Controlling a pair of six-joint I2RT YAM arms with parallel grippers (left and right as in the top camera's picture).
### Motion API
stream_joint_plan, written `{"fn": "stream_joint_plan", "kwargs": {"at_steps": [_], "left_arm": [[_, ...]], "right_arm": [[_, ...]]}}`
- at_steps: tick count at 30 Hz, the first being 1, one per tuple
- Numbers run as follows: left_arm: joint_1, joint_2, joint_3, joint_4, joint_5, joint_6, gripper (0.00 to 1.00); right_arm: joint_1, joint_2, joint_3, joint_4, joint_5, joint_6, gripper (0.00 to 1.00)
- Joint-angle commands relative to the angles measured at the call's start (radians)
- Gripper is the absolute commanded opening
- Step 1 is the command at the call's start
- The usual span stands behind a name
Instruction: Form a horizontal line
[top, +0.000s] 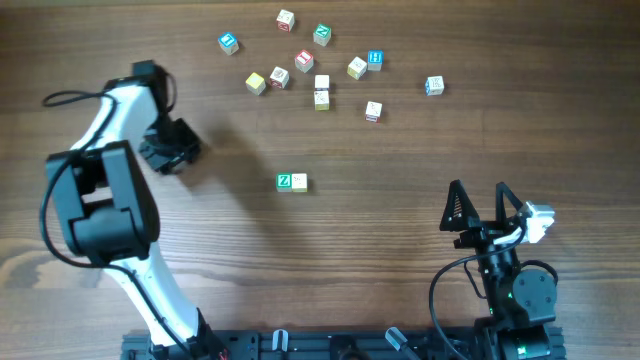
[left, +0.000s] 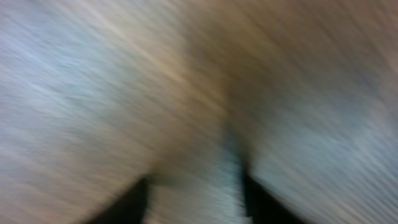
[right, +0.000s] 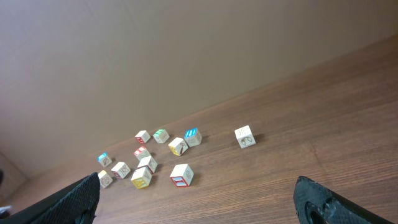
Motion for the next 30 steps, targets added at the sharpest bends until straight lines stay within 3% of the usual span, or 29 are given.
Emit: {"fn": "stream_joint_plan", "kwargs": {"at_steps": [1, 30], "left_arm": [[0.074, 0.018, -0.012, 0.009, -0.021, -0.001, 1.00], [0.100, 0.018, -0.012, 0.019, -0.021, 0.000, 1.00]], "right_arm": [[-0.004, -0.002, -0.001, 0.004, -0.012, 0.001, 1.00], [-0.004, -0.002, -0.001, 0.004, -0.012, 0.001, 1.00]]}}
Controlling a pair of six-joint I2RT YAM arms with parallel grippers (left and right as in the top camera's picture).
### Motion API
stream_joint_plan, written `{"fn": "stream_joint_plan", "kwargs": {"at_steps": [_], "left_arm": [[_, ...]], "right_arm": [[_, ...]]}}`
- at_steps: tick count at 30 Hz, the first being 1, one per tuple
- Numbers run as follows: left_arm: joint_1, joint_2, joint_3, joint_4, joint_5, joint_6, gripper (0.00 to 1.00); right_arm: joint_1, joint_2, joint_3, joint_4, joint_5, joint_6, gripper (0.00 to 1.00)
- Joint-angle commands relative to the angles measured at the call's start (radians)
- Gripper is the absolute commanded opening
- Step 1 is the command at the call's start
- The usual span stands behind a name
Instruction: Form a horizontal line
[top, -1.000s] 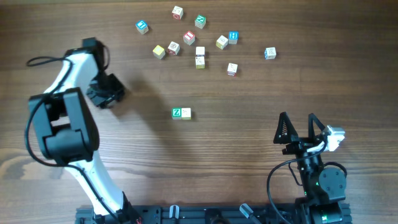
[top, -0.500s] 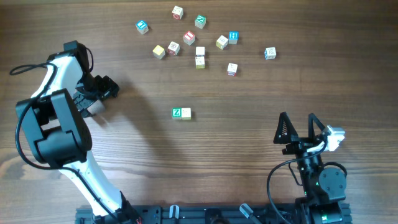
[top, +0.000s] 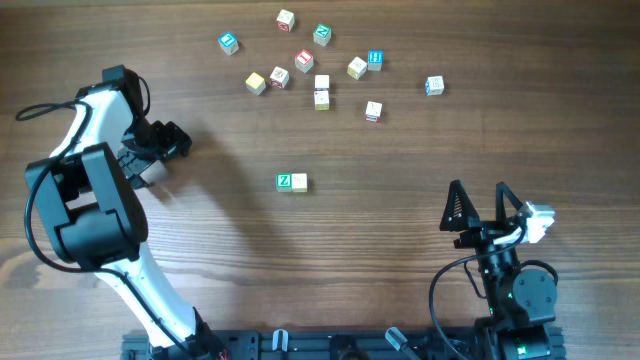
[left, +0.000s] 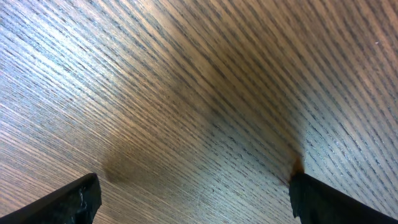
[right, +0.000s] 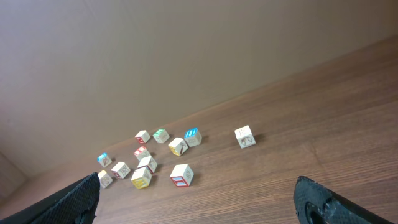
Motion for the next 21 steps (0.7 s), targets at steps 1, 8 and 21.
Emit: {"fn": "stream_joint_plan", "kwargs": {"at_steps": [1, 8, 21], "left_arm": [[0.008, 0.021, -0.012, 0.010, -0.033, 0.000, 1.00], [0.008, 0.021, -0.012, 0.010, -0.033, 0.000, 1.00], [0.008, 0.021, -0.012, 0.010, -0.033, 0.000, 1.00]], "right_arm": [[-0.004, -0.002, -0.001, 0.004, -0.012, 0.000, 1.00], [-0.004, -0.002, -0.001, 0.003, -0.012, 0.000, 1.00], [-0.004, -0.002, -0.001, 0.008, -0.054, 0.031, 1.00]]}}
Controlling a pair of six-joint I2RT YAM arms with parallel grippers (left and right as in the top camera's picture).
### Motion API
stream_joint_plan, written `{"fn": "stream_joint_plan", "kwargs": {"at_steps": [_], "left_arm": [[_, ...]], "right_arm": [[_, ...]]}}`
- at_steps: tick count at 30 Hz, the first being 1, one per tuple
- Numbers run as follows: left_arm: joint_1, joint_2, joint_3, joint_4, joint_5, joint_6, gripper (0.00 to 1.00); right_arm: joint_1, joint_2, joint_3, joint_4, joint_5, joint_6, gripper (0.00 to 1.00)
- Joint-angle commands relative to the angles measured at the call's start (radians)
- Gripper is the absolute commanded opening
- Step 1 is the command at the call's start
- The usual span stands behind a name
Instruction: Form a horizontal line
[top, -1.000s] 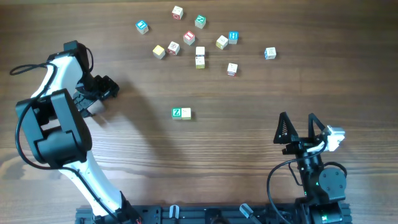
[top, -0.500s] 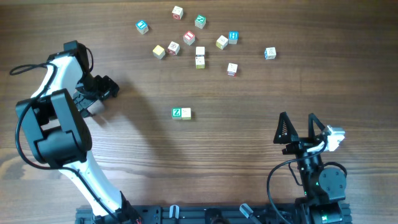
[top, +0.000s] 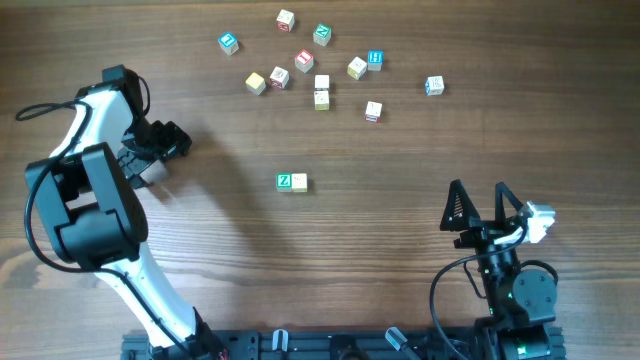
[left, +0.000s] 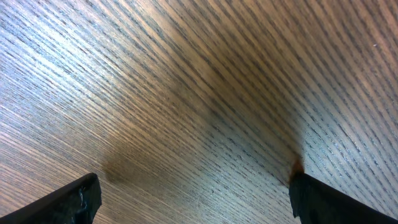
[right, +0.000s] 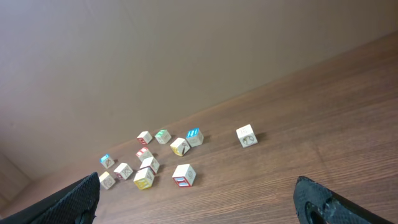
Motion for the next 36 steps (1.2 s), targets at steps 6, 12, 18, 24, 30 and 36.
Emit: {"fn": "stream_joint_plan", "kwargs": {"at_steps": [6, 12, 18, 24, 30, 36], "left_arm": [[0.008, 0.021, -0.012, 0.007, -0.032, 0.000, 1.00], [0.008, 0.021, -0.012, 0.007, -0.032, 0.000, 1.00], [0.008, 0.021, -0.012, 0.007, -0.032, 0.000, 1.00], [0.008, 0.021, -0.012, 0.007, -0.032, 0.000, 1.00], [0.008, 0.021, -0.012, 0.007, -0.032, 0.000, 1.00], [0.008, 0.021, -0.012, 0.007, -0.032, 0.000, 1.00]], "right_arm": [[-0.004, 0.022, 0.117, -0.055, -0.098, 0.001, 1.00], [-0.004, 0.286, 0.519, -0.211, -0.092, 0.000, 1.00], [-0.004, 0.736, 1.175, -0.584, -0.140, -0.112, 1.00], [-0.004, 1.307, 2.088, -1.141, -0.145, -0.253, 1.00], [-0.004, 1.676, 2.448, -1.331, -0.144, -0.269, 1.00], [-0.004, 1.855, 2.448, -1.304, -0.143, -0.269, 1.00]]}}
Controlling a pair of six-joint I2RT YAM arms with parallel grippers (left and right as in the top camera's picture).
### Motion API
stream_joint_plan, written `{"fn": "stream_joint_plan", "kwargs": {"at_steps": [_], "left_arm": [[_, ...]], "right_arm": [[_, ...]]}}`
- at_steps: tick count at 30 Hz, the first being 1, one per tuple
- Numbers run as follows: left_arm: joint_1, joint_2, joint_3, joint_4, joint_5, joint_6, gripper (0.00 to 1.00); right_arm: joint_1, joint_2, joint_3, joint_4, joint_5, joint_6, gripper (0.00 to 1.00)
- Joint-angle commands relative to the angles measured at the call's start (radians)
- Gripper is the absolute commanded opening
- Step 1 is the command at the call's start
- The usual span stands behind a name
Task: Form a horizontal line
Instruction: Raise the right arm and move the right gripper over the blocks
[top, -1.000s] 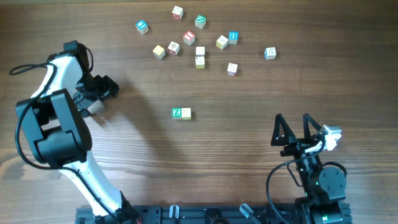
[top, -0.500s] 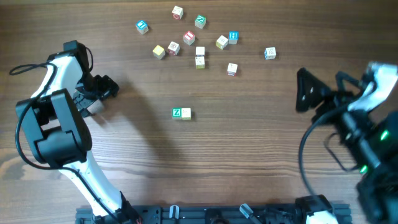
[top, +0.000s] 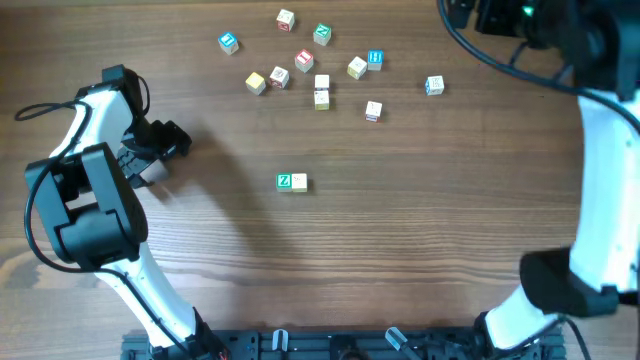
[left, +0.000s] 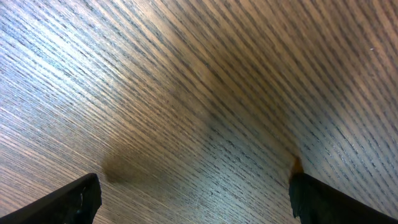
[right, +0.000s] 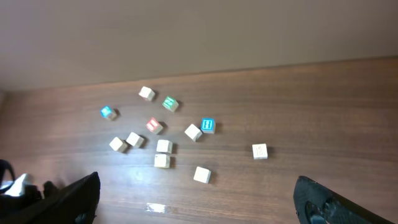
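Note:
Several small lettered cubes (top: 321, 84) lie scattered at the far middle of the table; the right wrist view shows them from high above (right: 164, 146). Apart from the scatter, a green Z cube (top: 285, 181) touches a white cube (top: 299, 182) side by side at the table's middle. My left gripper (top: 172, 142) stands open at the left, low over bare wood (left: 196, 199), with nothing between its fingers. At the far right edge of the overhead view, well above the cubes, my right gripper (top: 470, 15) is open and empty (right: 199, 211).
The wooden table (top: 420, 220) carries nothing but the cubes. One cube (top: 433, 86) sits alone to the right of the scatter. My right arm (top: 600, 150) runs along the right side of the overhead view. A plain wall (right: 199, 31) stands behind the table.
My right arm was low at the table's front right; now it is raised, with its gripper at the far right, looking down on the cubes. The left arm and the cubes have not moved.
At the oldest moment my left gripper was at the left in a blurred view, then slightly further left, open over bare wood, where it has stayed. My right gripper rested open at the front right through all earlier moments and now hangs high at the far right.

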Motion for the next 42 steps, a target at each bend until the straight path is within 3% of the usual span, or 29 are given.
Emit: {"fn": "stream_joint_plan", "kwargs": {"at_steps": [1, 23, 39, 42], "left_arm": [[0.007, 0.021, -0.012, 0.003, -0.032, 0.001, 1.00], [0.007, 0.021, -0.012, 0.003, -0.032, 0.001, 1.00], [0.007, 0.021, -0.012, 0.003, -0.032, 0.001, 1.00], [0.007, 0.021, -0.012, 0.003, -0.032, 0.001, 1.00]], "right_arm": [[-0.002, 0.060, 0.022, 0.033, -0.009, -0.016, 1.00], [-0.001, 0.168, 0.014, 0.114, -0.010, -0.034, 1.00], [0.000, 0.604, 0.014, 0.233, -0.006, -0.034, 1.00], [-0.003, 0.682, 0.014, 0.202, 0.203, -0.033, 1.00]]}}
